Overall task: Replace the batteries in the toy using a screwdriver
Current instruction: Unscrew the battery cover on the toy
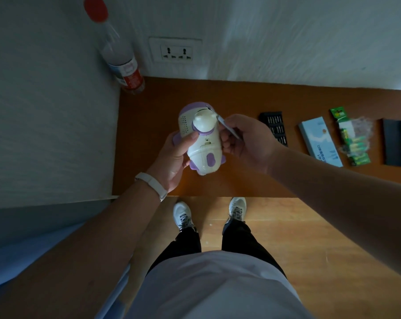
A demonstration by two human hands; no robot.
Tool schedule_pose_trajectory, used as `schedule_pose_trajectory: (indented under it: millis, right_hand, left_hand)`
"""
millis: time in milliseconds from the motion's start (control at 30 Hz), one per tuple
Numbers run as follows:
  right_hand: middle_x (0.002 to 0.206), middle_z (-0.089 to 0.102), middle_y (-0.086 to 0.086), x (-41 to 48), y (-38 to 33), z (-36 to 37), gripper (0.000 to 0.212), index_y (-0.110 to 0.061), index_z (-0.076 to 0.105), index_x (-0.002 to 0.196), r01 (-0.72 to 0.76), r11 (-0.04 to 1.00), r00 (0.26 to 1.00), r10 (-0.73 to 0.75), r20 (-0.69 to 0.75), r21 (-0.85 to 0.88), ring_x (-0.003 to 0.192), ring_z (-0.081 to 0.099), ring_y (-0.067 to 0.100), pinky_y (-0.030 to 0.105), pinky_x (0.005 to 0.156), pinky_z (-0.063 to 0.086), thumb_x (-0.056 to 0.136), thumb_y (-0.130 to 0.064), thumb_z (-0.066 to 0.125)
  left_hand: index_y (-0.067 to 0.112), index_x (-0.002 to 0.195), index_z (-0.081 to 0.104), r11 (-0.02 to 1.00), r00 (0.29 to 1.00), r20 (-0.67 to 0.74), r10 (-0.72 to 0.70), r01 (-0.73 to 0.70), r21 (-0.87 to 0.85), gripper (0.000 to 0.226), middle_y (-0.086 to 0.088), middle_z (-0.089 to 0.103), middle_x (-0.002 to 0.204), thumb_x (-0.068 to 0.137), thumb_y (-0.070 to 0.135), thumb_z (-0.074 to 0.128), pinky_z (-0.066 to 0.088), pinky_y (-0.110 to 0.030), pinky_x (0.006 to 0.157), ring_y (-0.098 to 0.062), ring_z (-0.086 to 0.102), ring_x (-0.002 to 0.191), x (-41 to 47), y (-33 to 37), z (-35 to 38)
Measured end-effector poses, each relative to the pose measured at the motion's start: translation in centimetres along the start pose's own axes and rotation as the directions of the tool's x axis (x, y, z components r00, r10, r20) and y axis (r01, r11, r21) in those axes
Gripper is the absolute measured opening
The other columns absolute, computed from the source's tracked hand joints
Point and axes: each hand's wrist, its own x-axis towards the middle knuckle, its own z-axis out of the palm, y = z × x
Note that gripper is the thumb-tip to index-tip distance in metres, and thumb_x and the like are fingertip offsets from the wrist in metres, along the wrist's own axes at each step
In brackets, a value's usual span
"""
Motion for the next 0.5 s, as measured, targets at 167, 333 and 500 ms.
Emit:
schedule_pose_trajectory:
  millis: [167, 333, 500]
  right_hand:
    - [0.063, 0.058, 0.004, -0.7, -0.6, 0.0, 0.026, -0.01, 0.065, 0.074, 0.018, 0.997, 1.0, -0.018, 0.001, 0.075, 0.056, 0.052, 0.015, 0.027, 0.059, 0.048, 0.092, -0.013, 0.048]
    - [0.063, 0.061, 0.004, -2.1, -1.8, -0.1, 0.031, -0.009, 0.068, 0.073, 0.064, 0.99, 0.998, -0.067, 0.014, 0.122, 0.057, 0.055, 0.016, 0.027, 0.059, 0.051, 0.094, -0.013, 0.046]
    - [0.072, 0.066, 0.009, -4.5, -4.3, -0.9, 0.026, -0.006, 0.065, 0.079, 0.134, 0.987, 0.991, -0.135, 0.005, 0.087, 0.065, 0.063, 0.02, 0.031, 0.065, 0.056, 0.096, -0.014, 0.046]
  left_hand:
    - [0.004, 0.148, 0.039, 0.999, 0.997, -0.074, 0.028, -0.031, -0.044, 0.126, -0.028, 0.053, 0.142, 0.045, 0.049, 0.095, 0.035, -0.072, 0.108, -0.049, 0.051, 0.13, -0.4, 0.6, 0.9]
    - [0.006, 0.148, 0.04, 0.998, 0.984, -0.167, 0.063, -0.064, -0.001, 0.079, -0.025, 0.055, 0.141, 0.08, 0.03, 0.073, 0.039, -0.07, 0.106, -0.044, 0.055, 0.128, -1.2, 1.5, 2.2]
    - [0.001, 0.145, 0.042, 0.992, 0.984, -0.125, 0.124, -0.118, 0.052, 0.064, -0.033, 0.052, 0.138, 0.096, 0.04, 0.056, 0.039, -0.077, 0.101, -0.053, 0.053, 0.124, -2.2, 3.1, 4.5]
